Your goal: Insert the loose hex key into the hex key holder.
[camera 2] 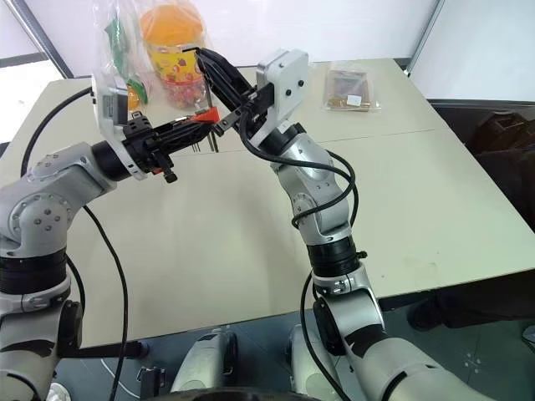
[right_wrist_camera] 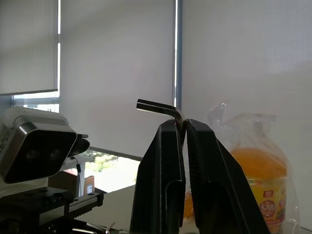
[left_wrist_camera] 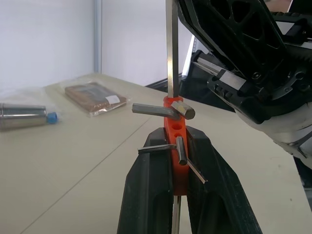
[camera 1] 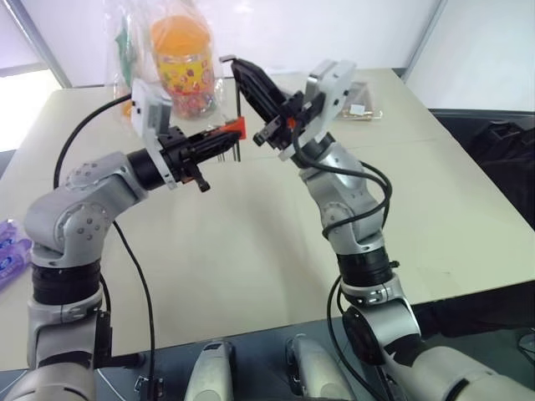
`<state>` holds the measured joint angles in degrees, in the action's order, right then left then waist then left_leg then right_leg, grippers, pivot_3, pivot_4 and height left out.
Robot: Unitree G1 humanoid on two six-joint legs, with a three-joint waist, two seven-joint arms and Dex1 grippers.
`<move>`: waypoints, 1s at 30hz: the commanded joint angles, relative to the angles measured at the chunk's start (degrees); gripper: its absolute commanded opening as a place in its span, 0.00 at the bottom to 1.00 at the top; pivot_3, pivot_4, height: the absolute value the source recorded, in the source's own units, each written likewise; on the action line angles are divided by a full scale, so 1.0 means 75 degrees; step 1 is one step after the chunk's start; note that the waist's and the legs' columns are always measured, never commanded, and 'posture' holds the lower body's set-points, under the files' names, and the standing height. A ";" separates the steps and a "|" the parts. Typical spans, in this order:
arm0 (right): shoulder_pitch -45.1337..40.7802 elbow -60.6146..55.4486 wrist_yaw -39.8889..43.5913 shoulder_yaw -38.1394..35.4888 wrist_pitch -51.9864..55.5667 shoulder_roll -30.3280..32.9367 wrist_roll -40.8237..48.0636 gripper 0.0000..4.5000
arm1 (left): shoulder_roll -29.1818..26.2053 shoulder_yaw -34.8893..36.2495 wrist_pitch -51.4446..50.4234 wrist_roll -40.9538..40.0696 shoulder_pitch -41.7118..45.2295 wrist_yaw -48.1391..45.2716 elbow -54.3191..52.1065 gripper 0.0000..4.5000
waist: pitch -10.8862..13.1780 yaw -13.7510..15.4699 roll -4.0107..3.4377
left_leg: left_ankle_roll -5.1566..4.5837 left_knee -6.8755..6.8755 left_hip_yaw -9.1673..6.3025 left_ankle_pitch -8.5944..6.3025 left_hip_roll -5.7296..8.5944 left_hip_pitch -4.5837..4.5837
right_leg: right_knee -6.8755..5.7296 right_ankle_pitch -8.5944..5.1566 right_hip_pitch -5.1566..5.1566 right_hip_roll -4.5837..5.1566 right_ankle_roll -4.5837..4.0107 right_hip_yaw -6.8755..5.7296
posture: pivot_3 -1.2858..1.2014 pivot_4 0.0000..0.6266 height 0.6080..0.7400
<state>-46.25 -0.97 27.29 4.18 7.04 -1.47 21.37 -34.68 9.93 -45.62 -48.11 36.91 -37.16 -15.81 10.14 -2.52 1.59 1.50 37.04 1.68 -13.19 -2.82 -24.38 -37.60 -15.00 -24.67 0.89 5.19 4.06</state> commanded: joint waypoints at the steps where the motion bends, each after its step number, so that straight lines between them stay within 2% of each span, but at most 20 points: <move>1: -0.0069 -0.0295 0.0031 0.0013 -0.0148 0.0006 -0.0027 0.01 | -0.0002 0.0159 0.0202 -0.0019 0.0289 -0.0053 -0.0083 0.00 | 0.0000 0.0000 0.0000 | 0.0000 0.0000 0.0000 0.0000 0.0000 0.0000 | 0.0000 0.0000 0.0000 0.0000 0.0000 0.0000 | 0.52 0.24 1.00; 30: -0.0081 -0.0137 0.0125 -0.0043 -0.0285 0.0284 -0.0249 0.01 | 0.0028 0.0119 0.0203 -0.0005 0.0314 -0.0093 -0.0076 0.00 | 0.0000 -0.0001 0.0000 | 0.0000 -0.0002 0.0000 0.0000 0.0000 0.0000 | 0.0002 0.0000 0.0000 0.0000 0.0000 0.0000 | 0.52 0.24 1.00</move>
<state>-45.75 -0.91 28.31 4.25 5.78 0.45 19.70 -34.39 9.85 -45.59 -47.96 37.92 -37.27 -14.80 10.14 -2.53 1.58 1.50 37.02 1.68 -13.20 -2.82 -24.39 -37.59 -15.01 -24.67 0.89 5.19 4.06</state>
